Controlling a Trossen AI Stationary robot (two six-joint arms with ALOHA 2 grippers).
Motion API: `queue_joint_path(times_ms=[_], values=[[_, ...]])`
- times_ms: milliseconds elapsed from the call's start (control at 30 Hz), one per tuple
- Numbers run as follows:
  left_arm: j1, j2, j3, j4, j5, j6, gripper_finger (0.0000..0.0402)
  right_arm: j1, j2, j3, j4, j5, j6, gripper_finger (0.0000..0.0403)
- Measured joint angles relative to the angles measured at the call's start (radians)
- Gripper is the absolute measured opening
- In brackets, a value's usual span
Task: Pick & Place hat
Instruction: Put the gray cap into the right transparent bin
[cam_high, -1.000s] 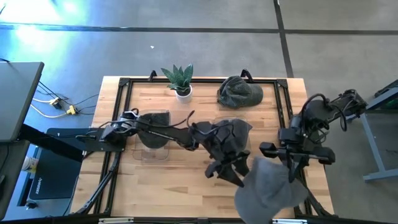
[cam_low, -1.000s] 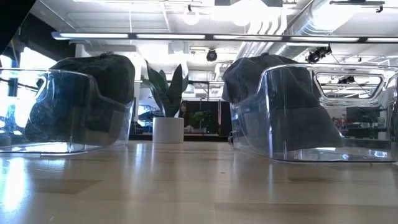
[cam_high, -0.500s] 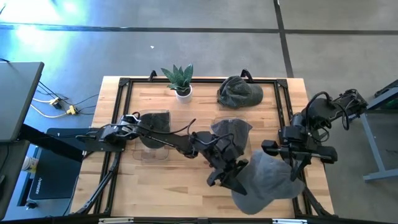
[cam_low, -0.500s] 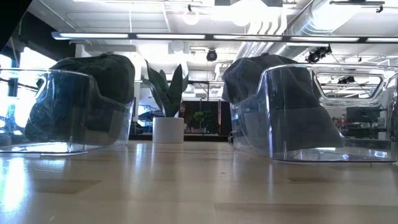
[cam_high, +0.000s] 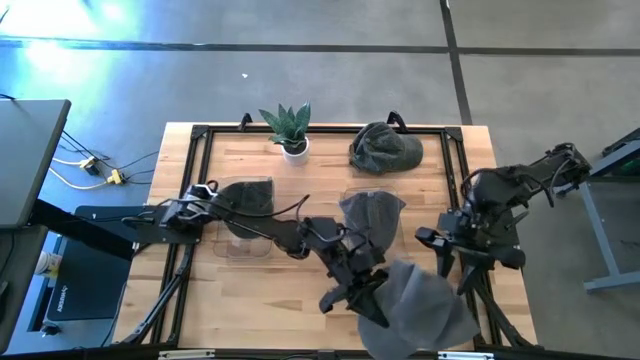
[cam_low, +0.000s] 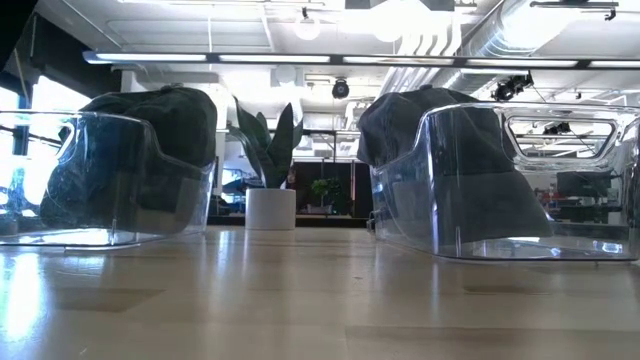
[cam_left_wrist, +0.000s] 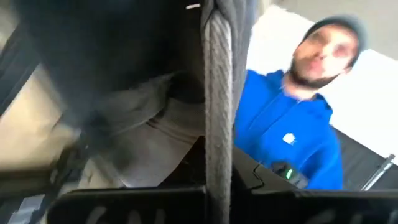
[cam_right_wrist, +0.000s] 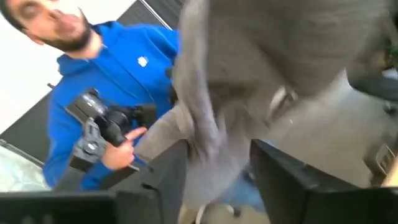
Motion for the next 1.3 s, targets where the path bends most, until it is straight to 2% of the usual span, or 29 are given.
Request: queue_joint_path(times_ms=[167, 233, 300, 400, 567, 633, 700, 800, 1000, 1133, 1300], values=[[-0.007, -0.046, 0.000, -0.247, -0.045, 0.115, 0.0003, 0.021, -0.002, 0.000, -0.036, 0.008, -0.037, 0.0222], [-0.008, -0.074, -0.005, -0.386, -0.063, 0.155, 0.0002, 0.037, -0.016, 0.000, -0.034, 0.046, -0.059, 0.0227], [-0.008, -0.082, -0.004, -0.446, -0.091, 0.169, 0.0002, 0.057, -0.049, 0.000, -0.047, 0.121, -0.085, 0.0227], [-0.009, -0.097, -0.004, -0.525, -0.120, 0.202, 0.0001, 0.100, -0.126, 0.000, -0.107, 0.288, -0.110, 0.0221], [-0.014, -0.125, -0.001, -0.519, -0.165, 0.250, 0.0001, 0.238, -0.233, -0.001, -0.341, 0.683, -0.114, 0.0207], [-0.014, -0.135, -0.003, -0.527, -0.182, 0.266, 0.0001, 0.295, -0.250, -0.029, -0.370, 0.752, -0.046, 0.0203], [-0.013, -0.138, -0.003, -0.521, -0.196, 0.269, 0.0001, 0.330, -0.252, -0.086, -0.335, 0.773, 0.018, 0.0203], [-0.012, -0.138, -0.003, -0.533, -0.204, 0.269, 0.0000, 0.349, -0.246, -0.184, -0.187, 0.755, 0.051, 0.0214], [-0.013, -0.138, -0.003, -0.562, -0.235, 0.268, 0.0000, 0.349, -0.243, -0.308, 0.099, 0.698, -0.015, 0.0274], [-0.012, -0.138, -0.003, -0.572, -0.255, 0.268, 0.0000, 0.349, -0.234, -0.317, 0.127, 0.726, -0.051, 0.0292], [0.003, -0.138, -0.003, -0.573, -0.276, 0.266, 0.0000, 0.382, -0.195, -0.294, 0.146, 0.714, -0.128, 0.0285]])
